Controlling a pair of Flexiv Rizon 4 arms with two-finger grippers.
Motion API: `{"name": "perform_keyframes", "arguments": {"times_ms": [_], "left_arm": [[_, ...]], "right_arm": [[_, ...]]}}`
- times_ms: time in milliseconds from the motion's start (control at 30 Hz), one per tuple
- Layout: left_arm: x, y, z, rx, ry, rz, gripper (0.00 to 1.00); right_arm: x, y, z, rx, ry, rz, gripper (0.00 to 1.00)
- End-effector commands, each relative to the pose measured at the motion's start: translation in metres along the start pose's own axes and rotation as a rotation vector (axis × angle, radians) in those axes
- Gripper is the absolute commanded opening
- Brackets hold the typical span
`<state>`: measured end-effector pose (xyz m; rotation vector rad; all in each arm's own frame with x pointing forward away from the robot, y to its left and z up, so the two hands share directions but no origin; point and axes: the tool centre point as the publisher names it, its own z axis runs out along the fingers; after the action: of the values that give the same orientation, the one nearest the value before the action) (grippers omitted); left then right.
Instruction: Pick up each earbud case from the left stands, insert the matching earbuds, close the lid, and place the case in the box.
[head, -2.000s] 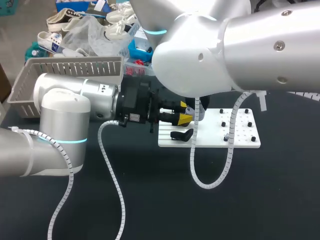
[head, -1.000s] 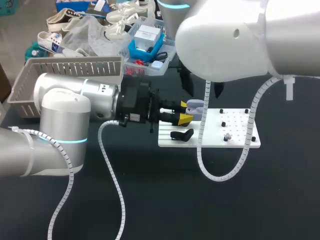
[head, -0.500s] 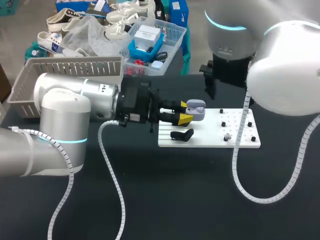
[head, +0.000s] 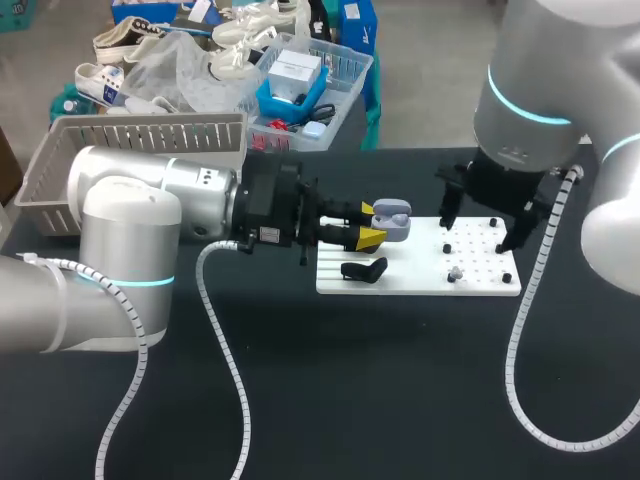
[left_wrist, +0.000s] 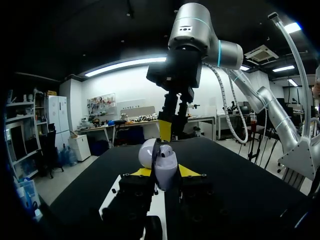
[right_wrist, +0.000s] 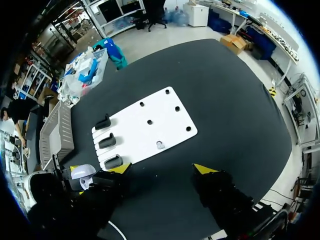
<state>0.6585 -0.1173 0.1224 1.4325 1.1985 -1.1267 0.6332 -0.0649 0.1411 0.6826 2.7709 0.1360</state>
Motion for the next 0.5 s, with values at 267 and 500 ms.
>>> {"name": "perform_keyframes", "arguments": {"times_ms": [267,500], "left_arm": [[0.001,0.001,0.001,0.0,-0.001,0.001,0.0],[0.001,0.001,0.001,0.0,-0.001,0.001,0.0]], "right_arm": [[-0.003,-0.003,0.045,-0.08,0.019,-0.035,0.65],[0.0,0.002,0.069,-0.074,0.046,-0.051,0.6]]}}
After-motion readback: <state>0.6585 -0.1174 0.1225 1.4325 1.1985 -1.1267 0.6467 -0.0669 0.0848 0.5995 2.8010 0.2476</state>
